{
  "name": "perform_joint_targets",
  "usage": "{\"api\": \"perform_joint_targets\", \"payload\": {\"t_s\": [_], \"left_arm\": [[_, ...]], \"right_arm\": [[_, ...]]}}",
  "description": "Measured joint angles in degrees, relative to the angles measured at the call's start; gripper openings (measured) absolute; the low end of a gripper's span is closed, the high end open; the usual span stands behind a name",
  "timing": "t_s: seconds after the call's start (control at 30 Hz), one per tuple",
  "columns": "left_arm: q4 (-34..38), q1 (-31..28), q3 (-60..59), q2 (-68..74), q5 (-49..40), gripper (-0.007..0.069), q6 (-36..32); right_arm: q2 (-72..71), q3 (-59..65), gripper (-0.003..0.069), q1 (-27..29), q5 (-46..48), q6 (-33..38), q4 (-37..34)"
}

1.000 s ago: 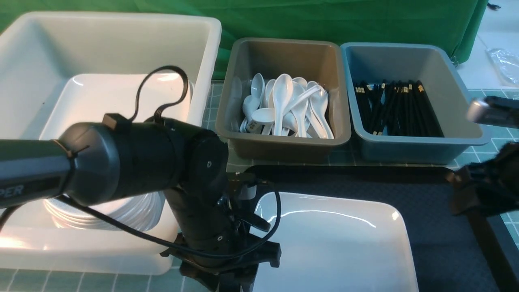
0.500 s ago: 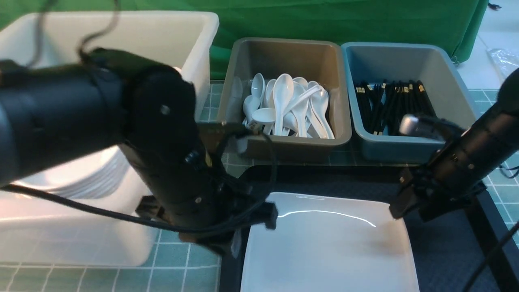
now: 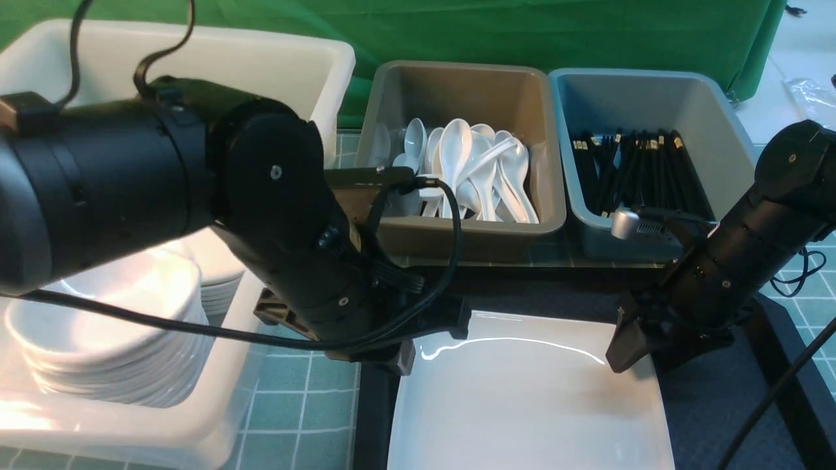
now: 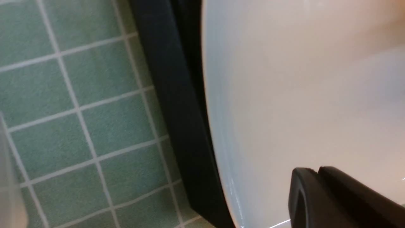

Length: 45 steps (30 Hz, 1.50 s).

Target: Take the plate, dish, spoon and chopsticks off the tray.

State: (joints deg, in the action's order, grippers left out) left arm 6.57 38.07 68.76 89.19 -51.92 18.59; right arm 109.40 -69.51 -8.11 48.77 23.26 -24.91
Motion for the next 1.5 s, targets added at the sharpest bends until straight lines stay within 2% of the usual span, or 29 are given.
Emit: {"api": "perform_joint_targets", "payload": {"t_s": [0.3, 0.5, 0.6, 0.73, 0.83, 1.0, 1.07, 1.17, 1.2, 1.33, 1.4, 1.5], "left_arm": [[1.39, 0.0, 0.0, -4.01, 0.57, 0.0008, -1.12], [-3.0, 0.0, -1.6, -20.13, -4.92, 0.0008, 2.6], [-2.92, 0.0, -6.13, -29.61, -2.48, 0.0008, 4.56], [-3.44, 0.0, -16.78, -42.66, 5.74, 0.001, 8.95], [-5.07, 0.0, -20.54, -45.24, 5.7, 0.001, 10.82], [-5.42, 0.0, -21.17, -44.38, 7.54, 0.001, 10.23], [-4.68, 0.0, -21.17, -42.7, 10.78, 0.001, 8.83], [1.18, 0.0, -20.11, -36.88, 14.67, 0.001, 1.78], [6.1, 0.0, -18.68, -31.96, 15.28, 0.001, -4.25], [15.72, 0.0, -14.96, -20.26, 14.76, 0.001, -14.32], [17.37, 0.0, -13.97, -16.48, 14.1, 0.001, -15.94], [18.06, 0.0, -13.54, -10.87, 13.02, 0.001, -18.59]], "right_arm": [[0.0, 0.0, 0.0545, 0.0, 0.0, 0.08, 0.16], [0.0, 0.0, 0.0545, 0.0, -0.35, 0.19, 0.23], [0.0, 0.0, 0.0545, 0.0, -0.4, 0.19, 0.51], [0.0, 0.0, 0.0545, 0.0, -0.68, -0.21, 0.84], [0.0, 0.0, 0.0545, 0.0, -0.84, -0.41, 0.95], [0.0, 0.0, 0.0545, 0.0, -0.27, -0.73, 1.18], [0.0, 0.0, 0.0545, 0.0, -0.02, -0.85, 1.31], [0.0, 0.0, 0.054, 0.0, -0.88, -0.9, 1.37], [0.0, 0.0, 0.0533, 0.0, -2.0, -0.96, 1.37], [0.0, 0.0, 0.0498, 0.0, -5.27, -1.08, 1.37], [0.0, 0.0, 0.047, 0.0, -6.12, -1.08, 1.07], [0.0, 0.0, 0.0345, 0.0, -6.04, -0.75, 0.27]]}}
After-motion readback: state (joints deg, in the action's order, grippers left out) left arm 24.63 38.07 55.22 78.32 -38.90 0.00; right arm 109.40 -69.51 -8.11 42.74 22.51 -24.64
